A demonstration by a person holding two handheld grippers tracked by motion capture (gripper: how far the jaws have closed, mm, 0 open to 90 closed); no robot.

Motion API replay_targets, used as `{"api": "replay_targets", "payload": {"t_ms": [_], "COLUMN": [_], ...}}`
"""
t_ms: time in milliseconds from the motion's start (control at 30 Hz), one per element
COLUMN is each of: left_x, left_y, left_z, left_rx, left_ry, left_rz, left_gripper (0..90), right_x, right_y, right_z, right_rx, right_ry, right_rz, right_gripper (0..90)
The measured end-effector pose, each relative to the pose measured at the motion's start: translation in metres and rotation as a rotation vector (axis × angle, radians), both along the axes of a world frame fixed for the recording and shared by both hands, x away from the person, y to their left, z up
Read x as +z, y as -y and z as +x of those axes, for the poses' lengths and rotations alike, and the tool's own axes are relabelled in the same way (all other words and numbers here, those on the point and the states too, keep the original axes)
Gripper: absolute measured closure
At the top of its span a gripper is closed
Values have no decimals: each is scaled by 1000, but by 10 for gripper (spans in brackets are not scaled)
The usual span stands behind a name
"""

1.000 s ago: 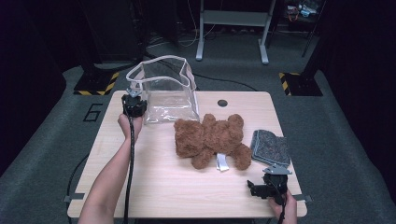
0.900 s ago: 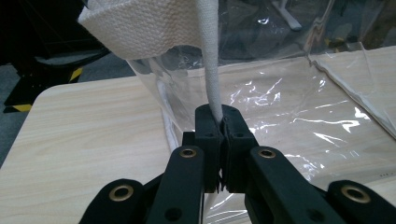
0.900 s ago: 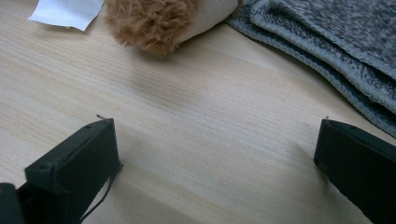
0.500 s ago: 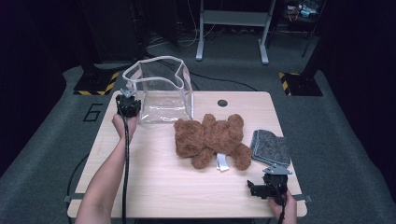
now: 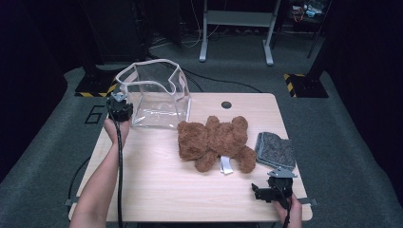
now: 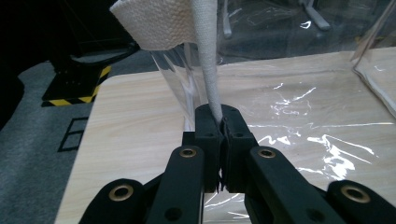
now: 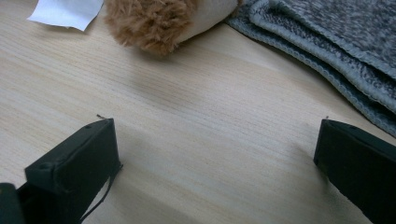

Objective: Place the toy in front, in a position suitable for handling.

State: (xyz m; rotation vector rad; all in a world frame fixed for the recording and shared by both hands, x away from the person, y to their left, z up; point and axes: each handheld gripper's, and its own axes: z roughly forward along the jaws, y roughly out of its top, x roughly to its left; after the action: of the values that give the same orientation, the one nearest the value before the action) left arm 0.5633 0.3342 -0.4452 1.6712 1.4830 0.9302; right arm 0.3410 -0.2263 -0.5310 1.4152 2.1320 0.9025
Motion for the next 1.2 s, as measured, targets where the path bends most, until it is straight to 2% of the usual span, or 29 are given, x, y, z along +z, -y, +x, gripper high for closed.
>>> {"api": "replay_targets", "payload": {"t_ms": [300, 467, 600, 667, 733, 800, 900, 933, 967, 1000, 1033, 1067, 1100, 1167, 1200], "left_x": [0, -1, -1, -1, -3, -3, 0, 0, 1, 3, 3, 3, 3, 2, 1], "left_y": [-21, -32, -45, -53, -57, -60, -66, -66, -67, -67, -67, -66, -64, -60, -56], "left_z": [-8, -18, -25, -29, -34, -38, -44, -44, -45, -48, -48, -50, -54, -60, -64], "left_rx": [34, 40, 54, 70, 73, 67, 60, 60, 58, 58, 58, 45, 37, 18, 3], "left_ry": [-6, 6, 1, -10, 10, 6, -19, -19, -20, -41, -41, -60, -60, -49, -61], "left_rz": [-14, 2, -30, -79, -60, -50, -89, -89, -120, -156, -156, -166, -181, -164, -166], "left_gripper": [872, 872, 872, 872, 872, 872, 860, 837, 837, 660, 604, 604, 551, 457, 431], "right_x": [0, 0, 0, 0, 0, 0, 0, 0, 0, 0, 0, 0, 0, 0, 0], "right_y": [0, 0, 0, 0, 0, 0, 0, 0, 0, 0, 0, 0, 0, 0, 0], "right_z": [0, 0, 0, 0, 0, 0, 0, 0, 0, 0, 0, 0, 0, 0, 0], "right_rx": [-1, -2, -1, -2, -2, -3, -3, -3, -3, 1, 1, 2, 0, 0, 0], "right_ry": [1, 1, 2, 1, 1, 1, 1, 1, 1, -2, -2, 2, -2, -2, -2], "right_rz": [-1, -1, -1, -1, -1, -1, -1, -1, -1, -5, -5, -7, -4, -5, -5], "right_gripper": [0, 0, 0, 0, 0, 0, 0, 0, 0, 0, 0, 0, 0, 0, 0]}}
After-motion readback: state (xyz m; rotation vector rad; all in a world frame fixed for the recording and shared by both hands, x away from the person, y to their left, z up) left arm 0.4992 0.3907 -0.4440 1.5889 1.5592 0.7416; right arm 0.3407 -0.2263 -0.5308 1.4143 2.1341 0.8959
